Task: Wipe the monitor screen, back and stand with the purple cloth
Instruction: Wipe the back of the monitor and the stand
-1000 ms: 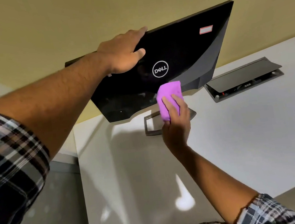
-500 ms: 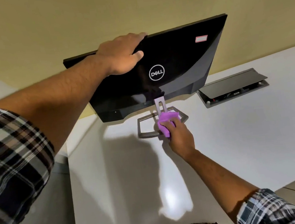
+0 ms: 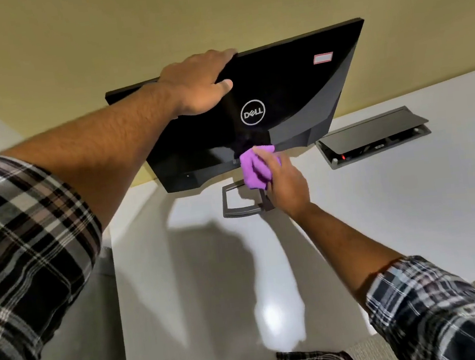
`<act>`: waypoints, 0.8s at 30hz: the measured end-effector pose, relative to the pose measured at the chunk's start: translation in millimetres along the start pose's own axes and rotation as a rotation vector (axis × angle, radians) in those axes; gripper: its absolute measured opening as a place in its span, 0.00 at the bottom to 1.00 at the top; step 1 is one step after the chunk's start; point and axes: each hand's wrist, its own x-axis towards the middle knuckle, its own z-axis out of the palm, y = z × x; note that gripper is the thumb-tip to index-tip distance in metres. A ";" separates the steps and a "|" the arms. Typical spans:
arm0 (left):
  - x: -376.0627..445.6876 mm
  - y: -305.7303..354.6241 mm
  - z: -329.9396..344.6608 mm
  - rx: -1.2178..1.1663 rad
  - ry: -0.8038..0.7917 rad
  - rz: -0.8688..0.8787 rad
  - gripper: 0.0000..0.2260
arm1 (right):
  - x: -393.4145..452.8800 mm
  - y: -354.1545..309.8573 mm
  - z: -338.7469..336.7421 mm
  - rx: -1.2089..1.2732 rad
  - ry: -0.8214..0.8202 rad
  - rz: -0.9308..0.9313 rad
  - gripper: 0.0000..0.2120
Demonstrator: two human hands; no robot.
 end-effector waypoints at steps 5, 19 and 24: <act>-1.8 0.3 0.6 -0.012 0.001 0.011 0.26 | -21.1 11.0 22.4 -0.196 -0.081 0.099 0.35; -5.8 2.5 2.1 0.000 0.017 0.030 0.26 | -46.4 20.5 -33.0 -0.086 -0.147 0.126 0.15; -3.5 1.5 2.6 0.005 0.008 0.019 0.27 | -28.7 -3.4 -17.0 -0.018 0.041 0.119 0.25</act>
